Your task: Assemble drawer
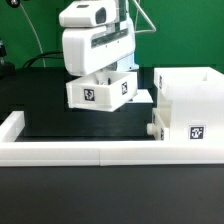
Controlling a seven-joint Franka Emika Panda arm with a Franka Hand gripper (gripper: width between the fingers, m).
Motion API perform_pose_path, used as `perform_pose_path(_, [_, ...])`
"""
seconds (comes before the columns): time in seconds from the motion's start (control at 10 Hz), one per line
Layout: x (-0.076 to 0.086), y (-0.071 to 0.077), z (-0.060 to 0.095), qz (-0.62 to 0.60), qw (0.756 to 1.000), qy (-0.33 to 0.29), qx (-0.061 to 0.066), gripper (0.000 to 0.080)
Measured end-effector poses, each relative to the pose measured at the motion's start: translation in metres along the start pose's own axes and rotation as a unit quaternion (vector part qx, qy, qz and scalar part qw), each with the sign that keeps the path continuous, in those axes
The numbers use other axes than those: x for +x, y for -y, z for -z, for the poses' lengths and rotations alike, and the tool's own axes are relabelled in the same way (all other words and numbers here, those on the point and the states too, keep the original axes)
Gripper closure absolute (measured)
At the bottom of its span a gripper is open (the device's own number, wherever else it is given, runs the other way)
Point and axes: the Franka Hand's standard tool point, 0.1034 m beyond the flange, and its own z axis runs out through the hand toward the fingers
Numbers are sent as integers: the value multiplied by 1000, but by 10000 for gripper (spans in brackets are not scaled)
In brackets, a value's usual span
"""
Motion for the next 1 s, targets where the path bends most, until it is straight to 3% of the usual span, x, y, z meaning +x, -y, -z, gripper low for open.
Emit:
perform_pose_path(0.4, [-4,-1,-2,134,991,9,0,755])
perform_pose_path(0.7, [-5,-1,-3,146,989,10,0,755])
perform_pose_path(1.0, [6,-18,-5,176,984,16,-8,755])
